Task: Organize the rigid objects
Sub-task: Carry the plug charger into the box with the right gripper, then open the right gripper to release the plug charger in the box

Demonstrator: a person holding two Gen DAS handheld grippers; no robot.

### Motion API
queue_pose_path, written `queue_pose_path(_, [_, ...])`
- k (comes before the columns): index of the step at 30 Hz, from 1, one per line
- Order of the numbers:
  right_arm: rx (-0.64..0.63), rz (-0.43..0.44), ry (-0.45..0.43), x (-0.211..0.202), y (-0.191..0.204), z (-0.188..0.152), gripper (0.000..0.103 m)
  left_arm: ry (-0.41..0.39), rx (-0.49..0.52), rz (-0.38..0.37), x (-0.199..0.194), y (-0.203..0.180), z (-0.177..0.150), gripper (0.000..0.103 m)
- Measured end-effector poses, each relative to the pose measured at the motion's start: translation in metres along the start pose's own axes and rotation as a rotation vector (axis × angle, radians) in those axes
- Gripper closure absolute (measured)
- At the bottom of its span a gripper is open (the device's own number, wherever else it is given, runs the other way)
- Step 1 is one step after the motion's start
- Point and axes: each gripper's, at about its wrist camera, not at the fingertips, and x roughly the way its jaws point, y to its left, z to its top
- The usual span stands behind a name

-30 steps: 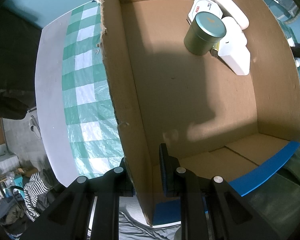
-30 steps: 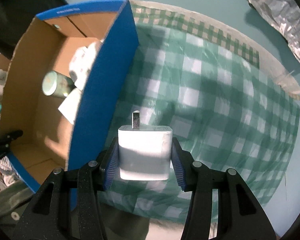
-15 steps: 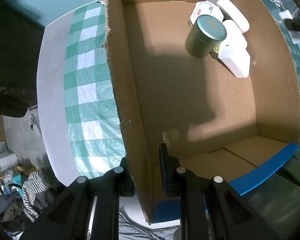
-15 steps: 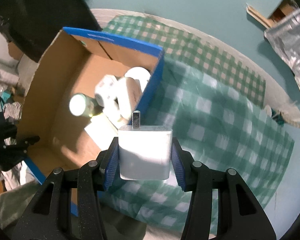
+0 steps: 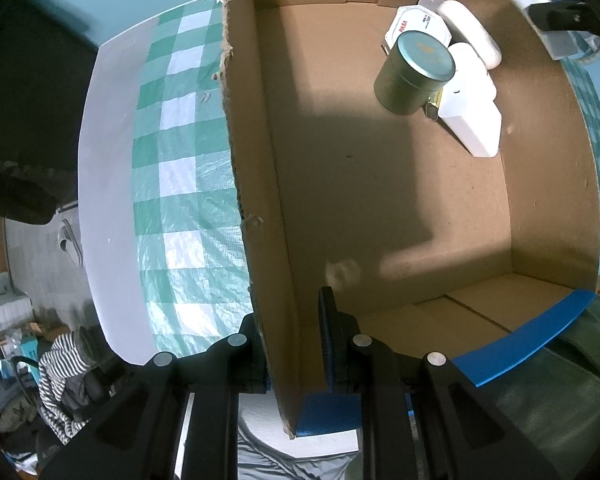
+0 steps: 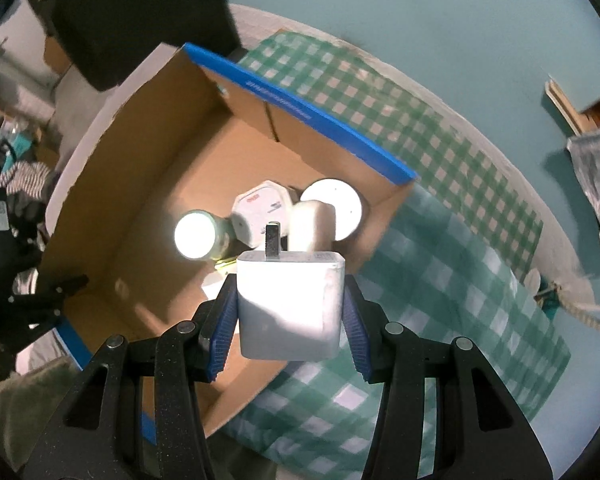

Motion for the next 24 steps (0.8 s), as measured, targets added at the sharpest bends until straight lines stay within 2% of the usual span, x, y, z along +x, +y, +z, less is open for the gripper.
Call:
queue_pose_path(7, [-0.074, -0.011, 0.039, 0.017, 0.016, 0.003, 0.054, -0.002, -0.007, 0.003, 0.0, 0.001, -0.001, 0.086])
queue_pose_path(16, [-0.099, -0.019, 0.074, 0.027, 0.025, 0.0, 0.054, -0.005, -0.008, 0.002, -0.001, 0.001, -0.002, 0.086])
queue_pose_path(24, [-0.078, -0.038, 0.047, 0.016, 0.025, 0.001, 0.054, -0.009, 0.002, 0.009, -0.002, -0.001, -0.002, 0.086])
